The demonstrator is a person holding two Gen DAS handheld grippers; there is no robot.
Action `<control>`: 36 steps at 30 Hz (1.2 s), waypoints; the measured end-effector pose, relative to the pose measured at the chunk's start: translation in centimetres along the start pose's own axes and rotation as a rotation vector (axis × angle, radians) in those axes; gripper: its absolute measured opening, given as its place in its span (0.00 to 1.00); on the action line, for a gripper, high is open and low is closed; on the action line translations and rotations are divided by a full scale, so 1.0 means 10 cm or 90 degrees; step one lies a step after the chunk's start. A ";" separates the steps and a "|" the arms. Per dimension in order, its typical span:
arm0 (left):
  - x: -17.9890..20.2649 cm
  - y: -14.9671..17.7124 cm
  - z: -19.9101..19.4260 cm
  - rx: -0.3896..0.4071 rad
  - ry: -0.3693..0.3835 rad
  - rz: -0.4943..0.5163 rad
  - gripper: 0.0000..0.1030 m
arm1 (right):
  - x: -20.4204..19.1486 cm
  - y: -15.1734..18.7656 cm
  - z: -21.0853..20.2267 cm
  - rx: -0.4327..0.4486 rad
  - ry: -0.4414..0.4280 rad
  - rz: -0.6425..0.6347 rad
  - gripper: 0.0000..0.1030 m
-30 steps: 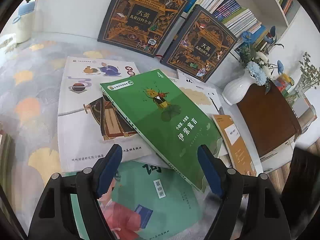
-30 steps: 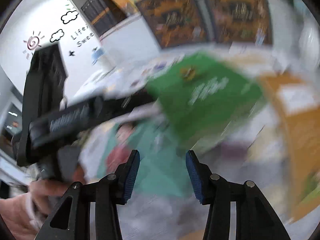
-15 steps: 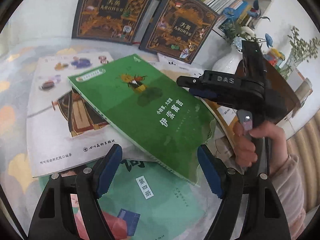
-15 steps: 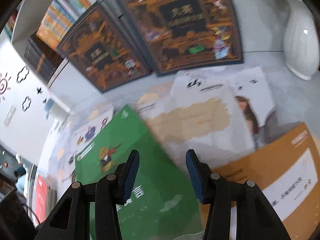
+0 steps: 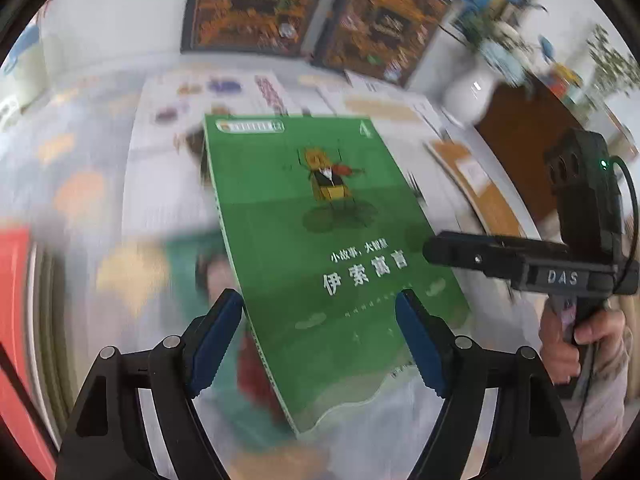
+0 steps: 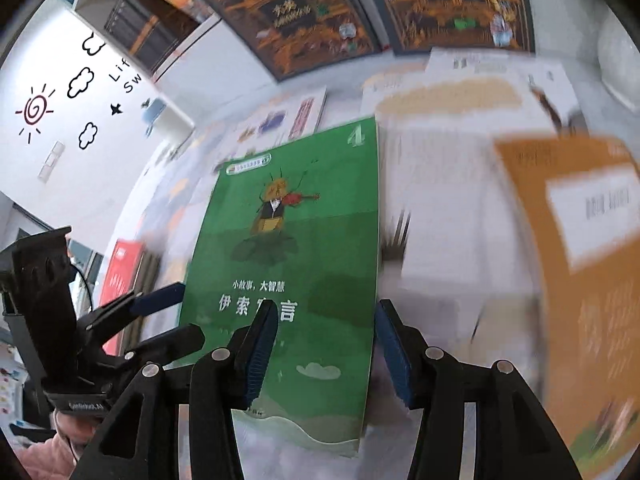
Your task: Organize books
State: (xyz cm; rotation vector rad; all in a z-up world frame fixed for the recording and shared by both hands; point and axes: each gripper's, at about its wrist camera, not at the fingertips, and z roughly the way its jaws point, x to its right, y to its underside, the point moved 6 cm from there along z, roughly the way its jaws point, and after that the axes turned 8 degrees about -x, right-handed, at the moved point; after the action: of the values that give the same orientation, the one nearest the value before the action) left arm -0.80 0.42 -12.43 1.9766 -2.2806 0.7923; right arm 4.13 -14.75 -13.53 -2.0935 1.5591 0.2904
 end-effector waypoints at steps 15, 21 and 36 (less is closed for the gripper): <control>-0.25 1.08 -0.33 -0.022 0.075 -0.027 0.48 | -0.60 1.68 0.03 -0.107 -0.142 -0.062 0.40; -0.30 0.90 -0.29 0.005 0.059 -0.007 0.47 | -0.43 1.48 0.10 -0.081 -0.221 0.002 0.36; -0.24 0.89 -0.27 0.024 -0.003 0.010 0.43 | -0.46 1.46 0.06 -0.010 -0.130 -0.027 0.19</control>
State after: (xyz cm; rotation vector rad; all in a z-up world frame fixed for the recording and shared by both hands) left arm -9.40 4.25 -14.05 1.9804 -2.3025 0.8399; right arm -10.94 -13.74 -15.84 -2.0353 1.3961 0.4857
